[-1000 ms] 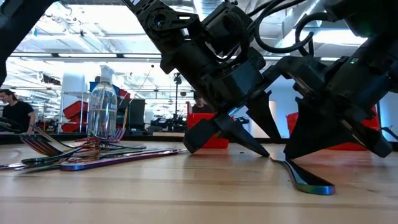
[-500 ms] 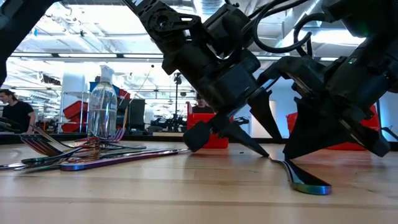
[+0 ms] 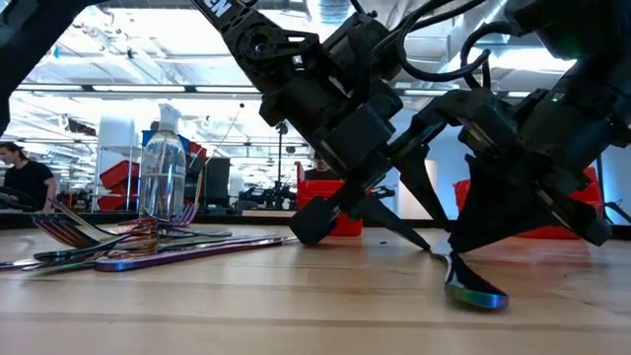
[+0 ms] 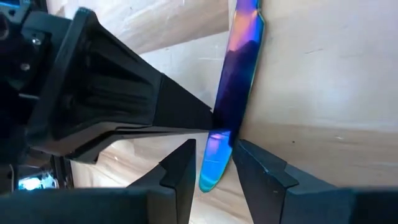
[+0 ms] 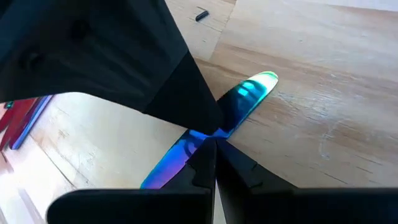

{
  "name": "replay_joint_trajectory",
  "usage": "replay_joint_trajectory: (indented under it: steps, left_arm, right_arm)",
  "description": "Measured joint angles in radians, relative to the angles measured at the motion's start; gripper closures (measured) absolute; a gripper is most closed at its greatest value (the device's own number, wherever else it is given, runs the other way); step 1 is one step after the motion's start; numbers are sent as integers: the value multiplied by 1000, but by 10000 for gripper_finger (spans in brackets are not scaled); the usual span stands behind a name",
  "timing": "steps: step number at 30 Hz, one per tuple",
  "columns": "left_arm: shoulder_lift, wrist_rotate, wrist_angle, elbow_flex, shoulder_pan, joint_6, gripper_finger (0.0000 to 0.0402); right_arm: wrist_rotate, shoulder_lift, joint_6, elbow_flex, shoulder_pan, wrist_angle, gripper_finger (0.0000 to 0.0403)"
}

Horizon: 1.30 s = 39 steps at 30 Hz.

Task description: Sort silverware

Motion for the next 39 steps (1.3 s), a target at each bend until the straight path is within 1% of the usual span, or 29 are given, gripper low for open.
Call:
replay_joint_trajectory:
  steps: [2, 4, 8, 14, 16, 20, 23, 26, 29, 31, 33, 37, 39]
  left_arm:
    - [0, 12, 0, 0, 0, 8, 300]
    - [0, 51, -3, 0, 0, 13, 300]
    - [0, 80, -2, 0, 0, -2, 300]
    - [0, 94, 0, 0, 0, -7, 304]
    - [0, 98, -1, 0, 0, -15, 320]
    - [0, 102, -22, 7, 0, -36, 385]
    - [2, 101, -63, 26, -2, -50, 397]
    - [5, 97, -116, 48, -2, -75, 399]
    - [0, 84, -194, 80, -8, -157, 400]
    - [-12, 102, -250, 99, -16, -264, 401]
    - [-24, 102, -263, 112, -20, -368, 402]
    - [-67, 73, -322, 110, -17, -539, 401]
    - [-92, 60, -337, 109, -15, -652, 401]
  right_arm:
    - [-2, 9, -29, -14, -5, 56, 403]
    - [-2, 22, -50, -14, -11, 101, 403]
    - [-1, 33, -71, -14, -11, 118, 403]
    - [0, 34, -93, -14, -10, 123, 403]
    - [0, 34, -95, -14, -10, 123, 403]
    - [4, 35, -105, -14, -10, 120, 403]
    - [4, 34, -106, -14, -10, 111, 403]
    - [-3, 33, -114, -13, -10, 107, 403]
    - [-2, 18, -106, -13, -4, 90, 403]
    - [1, -2, -113, -11, 5, 61, 403]
    - [-1, -28, -147, -11, 16, 22, 403]
    - [5, -96, -172, -14, 35, -49, 403]
    - [14, -142, -169, -14, 46, -110, 403]
